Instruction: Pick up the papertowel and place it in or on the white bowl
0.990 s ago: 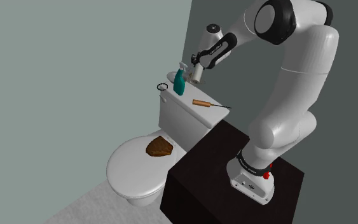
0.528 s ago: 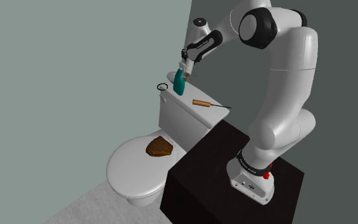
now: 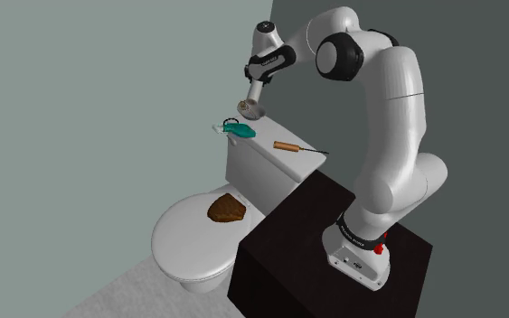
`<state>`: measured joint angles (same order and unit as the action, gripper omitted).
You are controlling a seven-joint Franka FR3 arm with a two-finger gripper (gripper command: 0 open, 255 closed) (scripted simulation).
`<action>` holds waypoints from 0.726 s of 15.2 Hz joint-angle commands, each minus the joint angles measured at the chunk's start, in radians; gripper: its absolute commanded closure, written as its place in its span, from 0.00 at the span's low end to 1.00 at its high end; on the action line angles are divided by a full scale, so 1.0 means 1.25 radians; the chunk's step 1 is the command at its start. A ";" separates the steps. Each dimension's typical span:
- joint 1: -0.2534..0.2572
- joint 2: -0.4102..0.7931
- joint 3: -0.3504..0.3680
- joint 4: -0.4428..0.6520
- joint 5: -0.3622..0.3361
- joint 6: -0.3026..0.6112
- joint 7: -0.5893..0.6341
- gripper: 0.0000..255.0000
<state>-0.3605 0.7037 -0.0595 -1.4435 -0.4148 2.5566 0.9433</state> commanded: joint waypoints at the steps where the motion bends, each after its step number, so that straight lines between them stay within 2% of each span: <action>1: 0.002 0.019 -0.002 0.011 -0.002 0.008 0.005 1.00; 11: 0.010 0.084 -0.020 0.011 -0.019 0.071 0.039 1.00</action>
<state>-0.3489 0.8030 -0.0831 -1.4302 -0.4372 2.6393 0.9894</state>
